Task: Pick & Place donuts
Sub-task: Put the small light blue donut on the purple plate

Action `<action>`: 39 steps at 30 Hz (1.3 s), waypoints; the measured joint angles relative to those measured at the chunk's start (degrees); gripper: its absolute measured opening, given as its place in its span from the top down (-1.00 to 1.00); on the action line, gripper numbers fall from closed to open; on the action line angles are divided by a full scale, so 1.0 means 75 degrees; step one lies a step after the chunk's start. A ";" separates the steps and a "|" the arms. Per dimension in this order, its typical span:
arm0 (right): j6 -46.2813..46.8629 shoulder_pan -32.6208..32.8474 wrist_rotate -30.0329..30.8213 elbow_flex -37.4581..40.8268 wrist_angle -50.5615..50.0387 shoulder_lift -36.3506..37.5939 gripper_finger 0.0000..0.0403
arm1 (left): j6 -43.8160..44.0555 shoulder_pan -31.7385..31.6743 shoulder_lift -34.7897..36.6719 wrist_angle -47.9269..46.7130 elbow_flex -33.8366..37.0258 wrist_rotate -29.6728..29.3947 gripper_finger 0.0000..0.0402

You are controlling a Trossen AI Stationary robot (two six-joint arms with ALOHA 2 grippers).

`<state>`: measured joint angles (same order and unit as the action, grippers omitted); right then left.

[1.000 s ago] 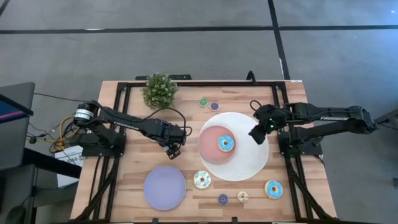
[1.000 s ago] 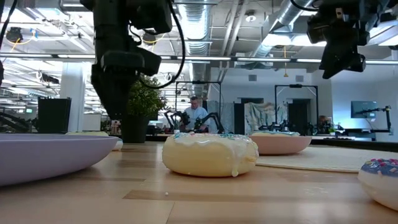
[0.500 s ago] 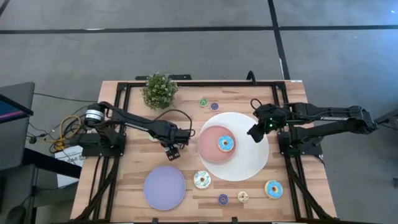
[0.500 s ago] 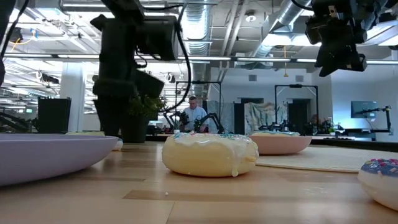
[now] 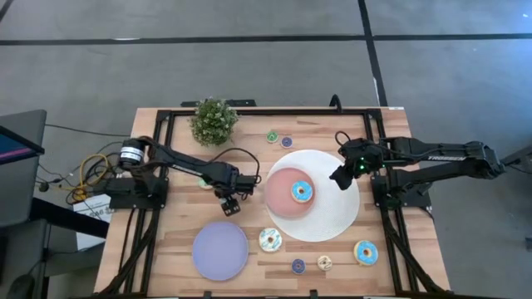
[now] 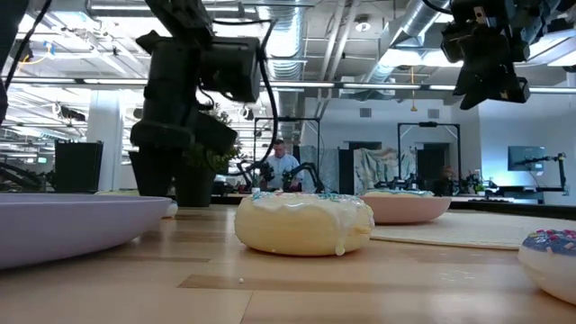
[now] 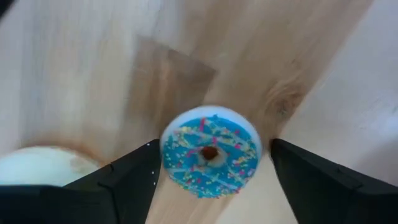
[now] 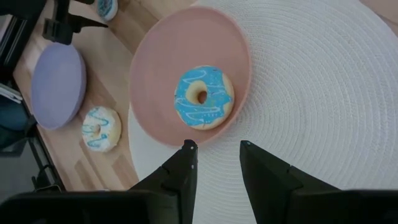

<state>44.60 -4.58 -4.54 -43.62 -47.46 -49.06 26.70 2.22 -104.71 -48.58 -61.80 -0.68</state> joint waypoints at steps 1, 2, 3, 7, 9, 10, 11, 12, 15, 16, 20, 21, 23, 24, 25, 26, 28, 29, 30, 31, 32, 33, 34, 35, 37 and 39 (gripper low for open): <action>-0.0002 0.0000 0.0000 0.0000 -0.0002 0.0000 0.44 | -0.0010 -0.0026 -0.0045 0.0003 -0.0003 0.0090 -0.48; 0.0000 -0.0001 0.0000 0.0000 -0.0001 0.0000 0.44 | -0.0020 -0.0036 -0.0124 -0.0007 -0.0018 0.0193 -0.48; -0.0001 0.0000 0.0002 0.0000 0.0000 0.0000 0.44 | -0.0021 -0.0038 -0.0162 0.0016 -0.0028 0.0253 -0.47; -0.0006 0.0000 0.0003 0.0000 -0.0003 0.0000 0.44 | -0.0015 -0.0032 -0.0244 0.0039 -0.0017 0.0258 -0.39; -0.0006 0.0000 0.0006 0.0000 -0.0003 0.0000 0.44 | 0.0019 -0.0032 -0.0247 0.0043 -0.0015 0.0255 -0.33; -0.0009 0.0000 0.0006 0.0000 -0.0003 0.0000 0.44 | 0.0037 -0.0042 -0.0252 0.0040 -0.0028 0.0258 -0.30; -0.0009 0.0000 0.0009 0.0000 -0.0003 0.0000 0.44 | 0.0041 -0.0046 -0.0259 0.0032 -0.0050 0.0261 -0.27; -0.0009 0.0000 0.0009 0.0000 -0.0003 0.0000 0.44 | 0.0046 -0.0049 -0.0266 0.0006 -0.0073 0.0261 -0.24; -0.0023 0.0000 0.0009 0.0000 -0.0003 0.0000 0.44 | 0.0052 -0.0046 -0.0274 -0.0006 -0.0148 0.0265 -0.17; -0.0023 0.0000 0.0012 0.0000 -0.0003 0.0000 0.44 | 0.0050 -0.0046 -0.0280 -0.0032 -0.0191 0.0274 -0.16; -0.0026 0.0000 0.0012 0.0000 -0.0003 0.0000 0.44 | 0.0052 -0.0046 -0.0311 -0.0268 -0.0386 0.0230 -0.11; -0.0029 0.0000 0.0012 0.0000 -0.0003 0.0000 0.44 | 0.0052 -0.0044 -0.0322 -0.0321 -0.0435 0.0193 -0.11; -0.0139 0.0000 0.0015 0.0000 -0.0002 0.0000 0.44 | 0.0052 -0.0040 -0.0330 -0.0402 -0.0508 0.0140 -0.11; -0.0183 0.0000 0.0012 0.0000 -0.0003 0.0000 0.44 | 0.0063 -0.0043 -0.0333 -0.0417 -0.0530 0.0135 -0.10; -0.0206 0.0000 0.0015 0.0000 -0.0001 0.0000 0.44 | 0.0117 -0.0043 -0.0334 -0.0425 -0.0554 0.0117 -0.10; -0.0210 0.0000 0.0014 0.0000 -0.0003 0.0000 0.44 | 0.0213 -0.0043 -0.0334 -0.0442 -0.0577 0.0093 -0.10; -0.0219 0.0000 0.0013 0.0000 -0.0003 0.0000 0.44 | 0.0493 -0.0014 -0.0282 -0.0569 -0.0615 0.0109 -0.10; -0.0224 0.0000 0.0012 0.0000 -0.0003 0.0000 0.44 | 0.0658 0.0007 -0.0222 -0.0641 -0.0646 0.0136 -0.10; -0.0224 0.0000 0.0009 0.0000 -0.0003 0.0000 0.44 | 0.0847 0.0048 -0.0125 -0.0702 -0.0646 0.0164 -0.10; -0.0224 0.0000 0.0006 0.0000 -0.0003 0.0000 0.44 | 0.1101 0.0107 -0.0019 -0.0733 -0.0647 0.0194 -0.10; -0.0222 0.0000 0.0003 0.0000 -0.0003 0.0000 0.44 | 0.1381 0.0196 0.0095 -0.0754 -0.0647 0.0199 -0.10; -0.0224 0.0000 0.0003 0.0000 -0.0003 0.0000 0.44 | 0.1677 0.0297 0.0226 -0.0771 -0.0647 0.0198 -0.10; -0.0222 0.0000 0.0002 0.0000 -0.0003 0.0000 0.44 | 0.1984 0.0409 0.0363 -0.0796 -0.0647 0.0194 -0.10; -0.0224 0.0000 0.0000 0.0000 -0.0003 0.0000 0.44 | 0.2297 0.0544 0.0503 -0.0817 -0.0647 0.0197 -0.10; -0.0221 0.0000 0.0002 0.0000 -0.0003 0.0000 0.44 | 0.3076 0.0898 0.0785 -0.0947 -0.0647 0.0197 -0.10; -0.0221 -0.0004 0.0001 0.0000 -0.0003 0.0000 0.44 | 0.3993 0.1365 0.1027 -0.1087 -0.0650 0.0197 -0.10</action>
<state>42.94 -4.61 -4.53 -43.62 -47.48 -49.06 56.65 12.45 -97.01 -56.73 -66.67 0.80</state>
